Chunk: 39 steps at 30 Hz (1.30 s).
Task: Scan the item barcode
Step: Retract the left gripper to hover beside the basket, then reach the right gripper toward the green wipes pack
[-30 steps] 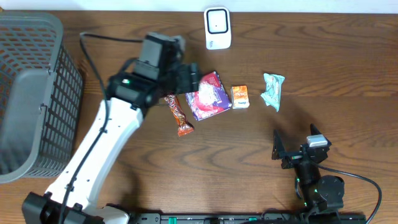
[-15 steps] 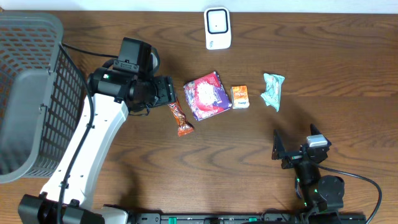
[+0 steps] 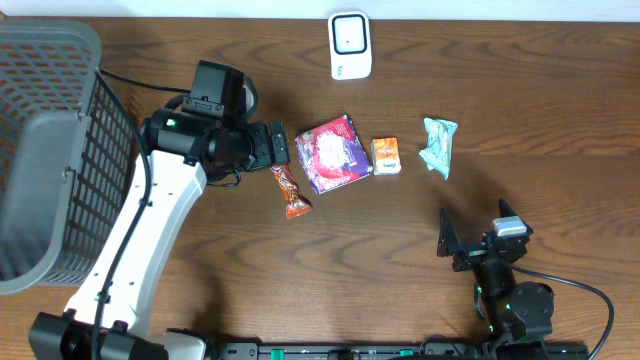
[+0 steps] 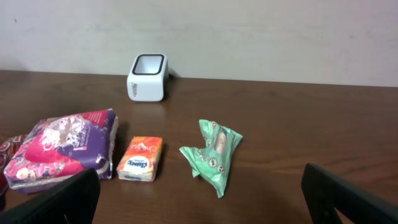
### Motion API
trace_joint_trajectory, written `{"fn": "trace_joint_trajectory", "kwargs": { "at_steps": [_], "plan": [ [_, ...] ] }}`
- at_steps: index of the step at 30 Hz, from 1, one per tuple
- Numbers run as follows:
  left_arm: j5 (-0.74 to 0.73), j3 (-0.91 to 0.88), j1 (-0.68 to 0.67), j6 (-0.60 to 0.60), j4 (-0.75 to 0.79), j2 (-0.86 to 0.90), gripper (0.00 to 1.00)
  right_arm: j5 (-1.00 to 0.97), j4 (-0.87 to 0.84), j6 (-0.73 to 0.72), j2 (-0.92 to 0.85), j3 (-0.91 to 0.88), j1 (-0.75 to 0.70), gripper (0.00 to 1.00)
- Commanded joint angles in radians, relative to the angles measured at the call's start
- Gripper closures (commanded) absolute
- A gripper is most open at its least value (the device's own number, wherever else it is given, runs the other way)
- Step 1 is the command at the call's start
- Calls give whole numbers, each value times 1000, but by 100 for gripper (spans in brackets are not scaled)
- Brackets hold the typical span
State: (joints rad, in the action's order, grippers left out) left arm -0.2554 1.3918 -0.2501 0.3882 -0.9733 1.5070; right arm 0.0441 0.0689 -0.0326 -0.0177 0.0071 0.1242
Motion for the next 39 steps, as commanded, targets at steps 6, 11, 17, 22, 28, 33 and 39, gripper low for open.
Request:
{"fn": "trace_joint_trajectory", "kwargs": {
  "at_steps": [6,11,17,22,28,33,39],
  "plan": [
    [14,3,5,-10,-6,-11,2,-9,3,12,3,-2,7,1],
    [14,3,5,-10,-6,-11,2,-9,3,12,3,-2,7,1],
    [14,3,5,-10,-6,-11,2,-9,3,12,3,-2,7,1],
    [14,3,5,-10,-6,-11,2,-10,-3,12,3,-2,7,1],
    [14,3,5,-10,-6,-11,2,312,-139,-427,3,-2,7,1],
    [14,3,5,-10,-6,-11,2,432,-149,-604,3,-2,7,1],
    [14,3,5,-10,-6,-11,2,517,-329,-872,3,-2,8,1]
  ]
}}
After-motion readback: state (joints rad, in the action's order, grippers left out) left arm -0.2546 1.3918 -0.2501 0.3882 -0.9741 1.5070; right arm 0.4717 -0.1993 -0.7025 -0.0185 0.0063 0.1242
